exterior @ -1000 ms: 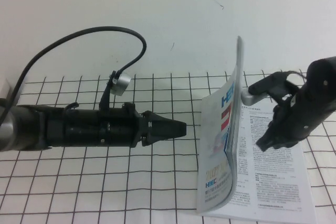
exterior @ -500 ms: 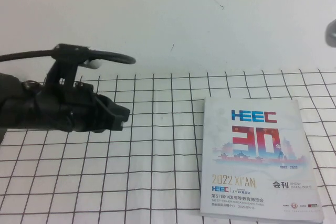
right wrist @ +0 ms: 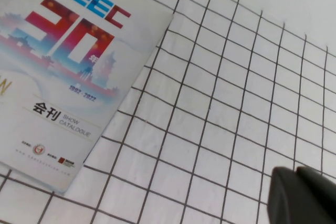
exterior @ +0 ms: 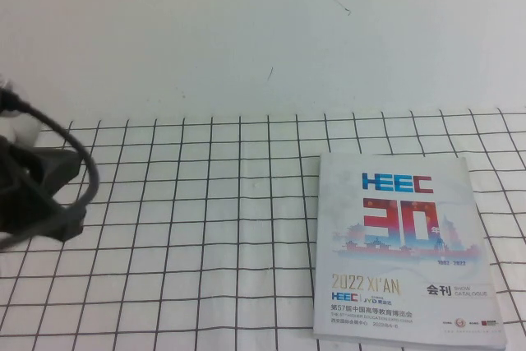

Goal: Close book
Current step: 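Close the open booklet and leave it lying on the table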

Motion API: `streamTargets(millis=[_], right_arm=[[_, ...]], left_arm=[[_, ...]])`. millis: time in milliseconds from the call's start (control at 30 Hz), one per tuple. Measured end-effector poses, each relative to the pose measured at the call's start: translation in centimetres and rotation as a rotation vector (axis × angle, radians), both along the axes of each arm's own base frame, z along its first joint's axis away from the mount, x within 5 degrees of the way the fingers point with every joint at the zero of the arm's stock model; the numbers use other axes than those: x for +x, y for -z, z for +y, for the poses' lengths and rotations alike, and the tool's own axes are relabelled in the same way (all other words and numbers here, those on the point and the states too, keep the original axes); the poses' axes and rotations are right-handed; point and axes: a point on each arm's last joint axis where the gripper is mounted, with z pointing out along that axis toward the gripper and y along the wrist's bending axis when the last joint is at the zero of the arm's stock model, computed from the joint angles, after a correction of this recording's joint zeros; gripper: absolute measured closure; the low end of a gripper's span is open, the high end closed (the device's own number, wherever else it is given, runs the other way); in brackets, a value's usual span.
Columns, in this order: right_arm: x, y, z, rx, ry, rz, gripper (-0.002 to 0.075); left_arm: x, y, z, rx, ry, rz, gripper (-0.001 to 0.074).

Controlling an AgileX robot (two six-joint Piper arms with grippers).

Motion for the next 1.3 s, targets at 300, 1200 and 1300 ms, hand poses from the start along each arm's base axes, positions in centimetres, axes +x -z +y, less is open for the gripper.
streamTargets(millis=[300, 1200, 1300], right_arm=[[-6.1, 4.0, -1.7, 0.159, -0.033, -0.197, 0.0729], [-6.4, 8.2, -1.2, 0.224, -0.069, -0.197, 0.0729], [-6.4, 8.2, -1.2, 0.226, -0.069, -0.197, 0.0729]], left_arm=[[-6.5, 3.3, 1.3, 0.056, -0.034, -0.172, 0.0738], [-10.3, 6.3, 0.6, -0.046, 0.056, -0.275, 0.0738], [-10.5, 6.4, 0.4, -0.048, 0.085, -0.253, 0.0738]])
